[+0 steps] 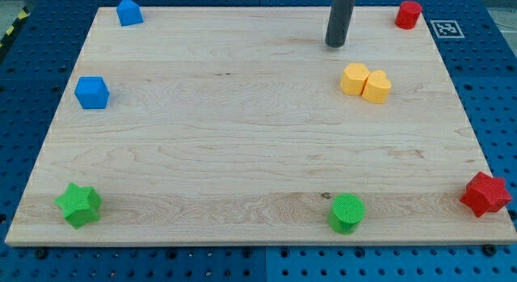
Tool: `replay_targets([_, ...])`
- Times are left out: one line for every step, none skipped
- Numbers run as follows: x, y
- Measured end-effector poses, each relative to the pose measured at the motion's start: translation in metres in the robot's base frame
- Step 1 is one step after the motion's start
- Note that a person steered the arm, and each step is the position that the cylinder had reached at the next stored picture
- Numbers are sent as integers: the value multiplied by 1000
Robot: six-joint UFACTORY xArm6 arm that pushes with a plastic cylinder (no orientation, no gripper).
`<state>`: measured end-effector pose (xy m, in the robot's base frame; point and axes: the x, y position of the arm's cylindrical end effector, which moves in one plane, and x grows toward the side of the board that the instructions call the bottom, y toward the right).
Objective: Place your arm top right of the board
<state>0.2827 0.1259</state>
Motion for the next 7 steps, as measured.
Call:
replay_targets([0,6])
replay_targets([0,8])
replay_targets([-15,14])
replay_targets([-37,28])
replay_targets([-36,41])
replay_targets([-54,41])
replay_targets([-60,41])
